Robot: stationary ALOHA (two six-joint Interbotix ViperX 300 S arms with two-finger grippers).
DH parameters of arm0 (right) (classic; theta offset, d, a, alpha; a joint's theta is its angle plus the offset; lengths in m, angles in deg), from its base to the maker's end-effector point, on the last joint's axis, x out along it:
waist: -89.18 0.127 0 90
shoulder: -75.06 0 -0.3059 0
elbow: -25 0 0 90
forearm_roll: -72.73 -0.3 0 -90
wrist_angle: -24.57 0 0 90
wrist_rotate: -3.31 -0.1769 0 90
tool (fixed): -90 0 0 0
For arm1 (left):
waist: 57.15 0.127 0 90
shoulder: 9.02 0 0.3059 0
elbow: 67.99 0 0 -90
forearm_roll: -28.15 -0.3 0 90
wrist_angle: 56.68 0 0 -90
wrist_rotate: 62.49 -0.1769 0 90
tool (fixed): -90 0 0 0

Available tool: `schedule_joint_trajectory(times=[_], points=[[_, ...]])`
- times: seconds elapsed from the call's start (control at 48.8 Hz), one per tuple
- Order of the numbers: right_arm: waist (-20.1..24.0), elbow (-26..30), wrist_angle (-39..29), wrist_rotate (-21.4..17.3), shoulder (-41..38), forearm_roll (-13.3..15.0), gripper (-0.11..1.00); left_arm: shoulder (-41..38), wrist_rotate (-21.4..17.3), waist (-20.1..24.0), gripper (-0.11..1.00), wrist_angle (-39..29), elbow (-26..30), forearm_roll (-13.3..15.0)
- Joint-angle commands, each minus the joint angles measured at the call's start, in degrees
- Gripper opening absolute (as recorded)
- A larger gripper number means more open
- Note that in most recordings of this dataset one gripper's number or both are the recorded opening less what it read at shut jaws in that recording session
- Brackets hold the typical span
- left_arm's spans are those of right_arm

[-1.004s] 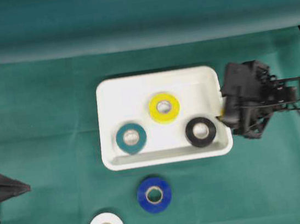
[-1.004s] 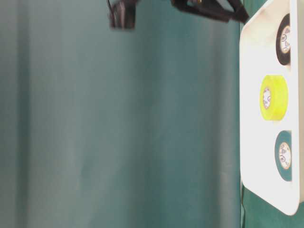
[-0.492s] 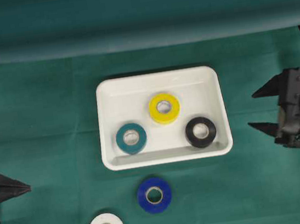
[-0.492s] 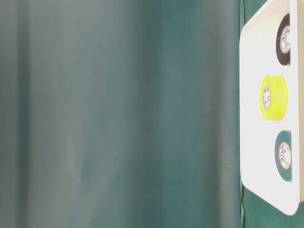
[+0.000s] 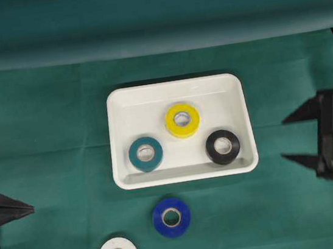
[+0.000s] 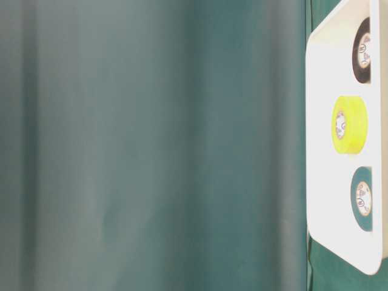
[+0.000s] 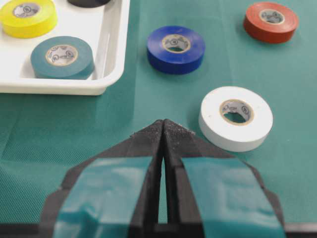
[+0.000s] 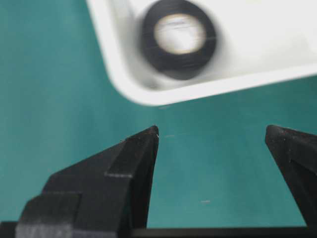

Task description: Put the tape into the white case with the right arm.

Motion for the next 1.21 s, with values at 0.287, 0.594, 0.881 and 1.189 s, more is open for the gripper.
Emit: schedule_joint_trajectory(times=[0.287, 0.594, 0.881, 1.189], points=[[18.5, -0.9, 0.4, -0.1, -0.1, -0.2, 0.64, -0.4, -0.1, 0.1, 0.0, 0.4, 0.6, 0.1], [24.8, -1.5, 0.4, -0.1, -1.8, -0.2, 0.64, -0.5, -0.1, 0.1, 0.0, 0.5, 0.6, 0.1], [25.5, 0.6, 0.9, 0.0, -4.9, 0.1, 0.64, -0.4, -0.1, 0.1, 0.0, 0.5, 0.6, 0.1], [30.4, 7.4, 0.9, 0.0, -14.3, 0.1, 0.64, -0.4, -0.1, 0.1, 0.0, 0.5, 0.6, 0.1]])
